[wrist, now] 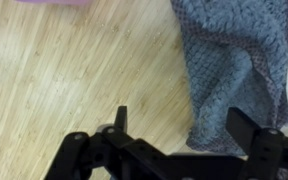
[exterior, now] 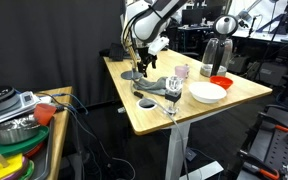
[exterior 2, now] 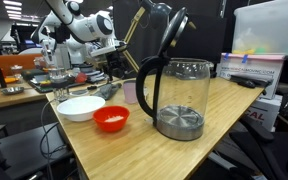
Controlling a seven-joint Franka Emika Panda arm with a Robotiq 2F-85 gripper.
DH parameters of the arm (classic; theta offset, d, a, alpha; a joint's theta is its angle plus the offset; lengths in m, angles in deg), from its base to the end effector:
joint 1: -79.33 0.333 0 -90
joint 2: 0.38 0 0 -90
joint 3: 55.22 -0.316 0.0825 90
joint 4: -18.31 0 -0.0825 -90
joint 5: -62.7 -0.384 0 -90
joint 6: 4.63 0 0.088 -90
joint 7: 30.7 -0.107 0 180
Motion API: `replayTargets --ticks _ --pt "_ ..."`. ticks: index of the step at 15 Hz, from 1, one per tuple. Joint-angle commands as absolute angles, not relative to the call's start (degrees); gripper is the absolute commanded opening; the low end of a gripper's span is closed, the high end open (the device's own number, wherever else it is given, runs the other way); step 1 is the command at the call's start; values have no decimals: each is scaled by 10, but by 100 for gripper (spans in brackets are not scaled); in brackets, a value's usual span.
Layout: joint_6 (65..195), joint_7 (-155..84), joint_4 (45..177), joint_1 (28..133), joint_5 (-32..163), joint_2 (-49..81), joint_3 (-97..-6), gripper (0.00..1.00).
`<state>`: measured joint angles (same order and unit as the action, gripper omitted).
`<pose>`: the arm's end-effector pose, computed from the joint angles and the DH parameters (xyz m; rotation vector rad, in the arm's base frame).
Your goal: Fold the cloth on the table
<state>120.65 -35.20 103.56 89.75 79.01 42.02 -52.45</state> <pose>0.7073 0.0904 0.2329 2.8569 0.3404 -0.0198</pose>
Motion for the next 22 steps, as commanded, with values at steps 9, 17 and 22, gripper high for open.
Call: replayTargets --ticks 9,17,22 --pt "1237 -347 1176 847 692 336 -552 100" --pt "1231 -302 1176 830 659 343 -570 100" --pt "1221 -236 1159 816 660 353 -577 100"
